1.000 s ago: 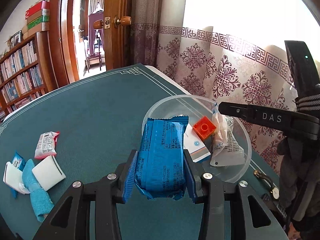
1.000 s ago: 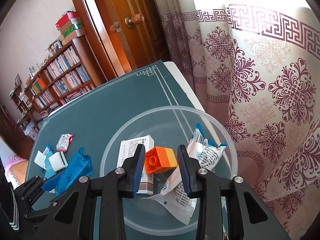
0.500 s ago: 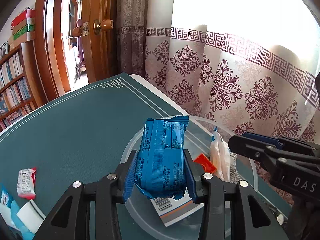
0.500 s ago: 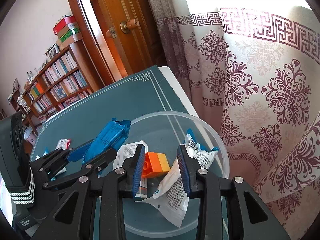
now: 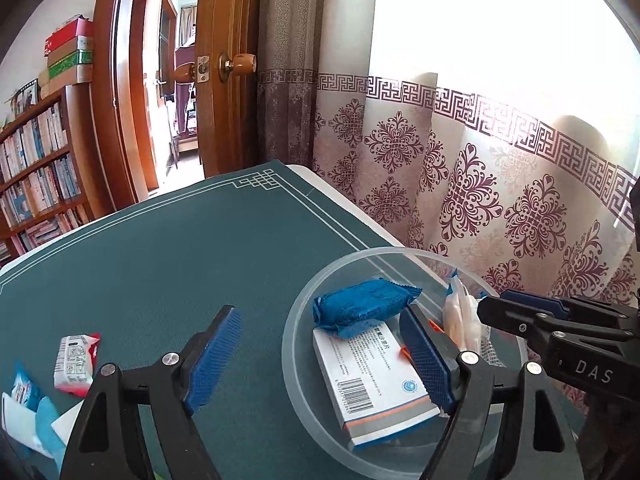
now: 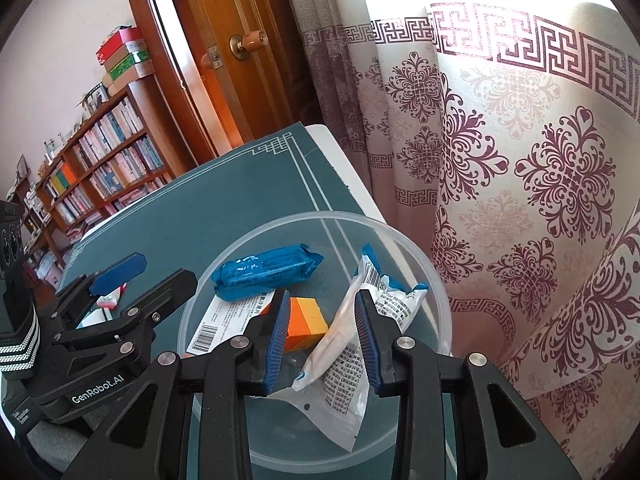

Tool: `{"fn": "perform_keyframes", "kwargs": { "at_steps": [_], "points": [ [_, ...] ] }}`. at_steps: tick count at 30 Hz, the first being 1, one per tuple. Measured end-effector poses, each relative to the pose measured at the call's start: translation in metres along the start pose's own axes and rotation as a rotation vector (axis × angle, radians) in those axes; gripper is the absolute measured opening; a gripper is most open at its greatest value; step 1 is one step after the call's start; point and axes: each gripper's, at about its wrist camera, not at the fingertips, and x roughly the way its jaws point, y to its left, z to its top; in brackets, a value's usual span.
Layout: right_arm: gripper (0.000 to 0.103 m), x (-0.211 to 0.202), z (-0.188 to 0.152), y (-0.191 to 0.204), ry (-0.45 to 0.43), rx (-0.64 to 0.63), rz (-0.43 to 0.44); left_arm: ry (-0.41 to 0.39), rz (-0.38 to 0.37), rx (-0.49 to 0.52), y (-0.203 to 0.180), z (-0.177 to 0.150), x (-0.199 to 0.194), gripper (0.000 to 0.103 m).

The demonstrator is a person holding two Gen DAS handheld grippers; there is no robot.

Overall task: Organize objects
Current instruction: 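Lower the blue packet into the bowl with the left gripper and release, then move the right gripper to the green dotted brick and grasp it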

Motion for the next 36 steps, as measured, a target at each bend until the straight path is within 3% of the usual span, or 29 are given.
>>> {"fn": "perform_keyframes", "kwargs": {
  "at_steps": [9, 18, 22, 36],
  "points": [
    [0.035, -0.009, -0.004, 0.02, -0.002, -0.025, 0.03, -0.042, 0.059, -0.007, 0.005, -0.011, -0.033, 0.102],
    [0.037, -0.015, -0.016, 0.054, 0.006, -0.067, 0.092, -0.071, 0.128, -0.067, 0.028, -0.029, -0.067, 0.102],
    [0.044, -0.014, -0.024, 0.07, 0.019, -0.082, 0.117, -0.081, 0.193, -0.085, 0.044, -0.038, -0.083, 0.102],
    [0.046, -0.013, -0.06, 0.137, 0.065, -0.169, 0.222, -0.077, 0.325, -0.231, 0.116, -0.077, -0.124, 0.102]
  ]
}}
